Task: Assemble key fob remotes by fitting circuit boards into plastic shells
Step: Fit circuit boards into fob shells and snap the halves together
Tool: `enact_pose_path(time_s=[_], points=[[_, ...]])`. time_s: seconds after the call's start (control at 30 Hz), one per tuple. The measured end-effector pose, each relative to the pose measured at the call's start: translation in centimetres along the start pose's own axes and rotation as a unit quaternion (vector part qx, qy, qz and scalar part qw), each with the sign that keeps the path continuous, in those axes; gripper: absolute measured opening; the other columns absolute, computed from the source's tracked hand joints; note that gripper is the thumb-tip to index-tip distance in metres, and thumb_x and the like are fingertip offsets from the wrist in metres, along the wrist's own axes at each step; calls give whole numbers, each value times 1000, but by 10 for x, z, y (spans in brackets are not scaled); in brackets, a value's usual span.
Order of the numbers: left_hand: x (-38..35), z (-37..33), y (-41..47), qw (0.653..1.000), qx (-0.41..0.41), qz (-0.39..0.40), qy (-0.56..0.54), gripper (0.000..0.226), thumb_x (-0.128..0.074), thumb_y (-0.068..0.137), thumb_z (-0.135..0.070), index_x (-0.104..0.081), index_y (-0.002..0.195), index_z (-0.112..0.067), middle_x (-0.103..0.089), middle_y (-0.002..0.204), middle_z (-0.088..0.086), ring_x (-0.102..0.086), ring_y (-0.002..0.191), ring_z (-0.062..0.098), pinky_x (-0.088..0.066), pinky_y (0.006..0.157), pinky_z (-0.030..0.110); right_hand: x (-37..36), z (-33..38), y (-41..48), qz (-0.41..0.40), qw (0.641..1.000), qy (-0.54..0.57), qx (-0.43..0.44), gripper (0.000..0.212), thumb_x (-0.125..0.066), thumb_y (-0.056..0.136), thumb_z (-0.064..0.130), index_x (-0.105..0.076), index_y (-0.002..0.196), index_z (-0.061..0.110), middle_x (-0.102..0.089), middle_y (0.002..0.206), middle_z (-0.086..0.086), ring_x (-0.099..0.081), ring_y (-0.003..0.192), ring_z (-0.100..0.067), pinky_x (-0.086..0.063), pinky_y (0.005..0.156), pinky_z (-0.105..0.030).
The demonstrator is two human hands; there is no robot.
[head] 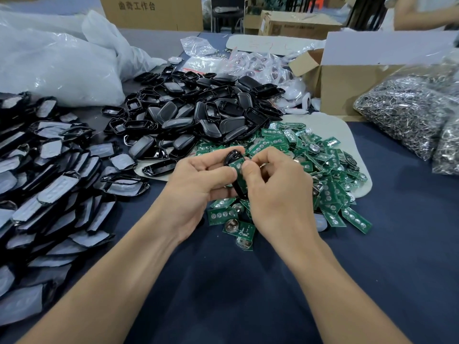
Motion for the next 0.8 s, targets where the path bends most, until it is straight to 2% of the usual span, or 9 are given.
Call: enact_pose_path(time_s=[0.1,0.2,0.23,0.3,0.37,0.5,0.6,0.67,0.8], points=[[1,-3,0,1000,-13,-10,5,41,-66,81,-8,-77,119,-17,-76,94,4,-68,87,18,-60,93,53,-1,-4,2,4,999,33,-19,23,-65,95,35,-60,74,26,-66,63,15,-57,53,-7,-39,52,-16],[3,-6,-1,999,-28,-20,16,34,-69,88,-6,-78,120,-16,-61,85,14,-58,80,22,-64,83,44,-1,-4,0,2,998,54,-25,22,-68,93,34,-61,73,27,-65,58,15,-57,50,-5,-38,50,-13],[4,-8,-2,999,-35,-25,21,31,-68,92,-3,-78,119,-16,-67,83,15,-64,77,18,-65,81,42,-1,-3,-1,0,998,55,-23,21,-69,92,33,-62,73,27,-64,57,17,-56,49,-3,-37,49,-12],[6,-11,-4,998,-43,-41,27,29,-65,96,0,-80,114,-17,-77,94,22,-73,83,20,-65,84,47,-1,0,-1,3,998,63,-17,20,-70,91,31,-62,74,27,-64,56,16,-55,47,-4,-36,47,-12],[9,-13,-6,996,-46,-61,37,28,-67,95,0,-82,109,-19,-74,103,29,-73,89,27,-61,87,56,-4,0,-1,14,997,73,-19,19,-69,92,31,-63,75,27,-66,56,10,-57,46,-9,-39,45,-17],[11,-14,-7,995,-47,-77,40,28,-67,93,2,-81,108,-17,-77,100,24,-74,92,36,-58,89,64,-7,-6,0,24,992,116,-41,15,-70,90,30,-65,76,27,-68,60,4,-66,54,-20,-52,55,-33],[11,-16,-7,995,-53,-76,34,29,-65,93,6,-79,109,-14,-79,97,18,-76,87,32,-62,83,57,-12,-10,0,47,986,146,-59,8,-71,82,34,-67,79,27,-70,64,3,-67,58,-27,-53,58,-38],[14,-17,-7,994,-61,-85,15,27,-62,94,8,-77,108,-9,-80,94,15,-77,82,27,-66,73,45,-17,-13,0,71,979,175,-77,7,-72,76,31,-68,82,27,-73,68,4,-68,59,-29,-54,60,-43],[21,-17,-5,992,-53,-104,-53,28,-59,95,9,-79,98,-11,-80,97,14,-78,84,25,-63,70,34,-29,-14,-4,136,964,208,-99,15,-69,76,27,-65,90,26,-76,71,-1,-73,61,-23,-62,67,-50]])
Point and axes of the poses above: each hand's wrist, its own y-axis towards the middle knuckle, its own x-axis out of the back of the hand, z = x × y, the point moved 10 cm from there along y, towards the middle knuckle
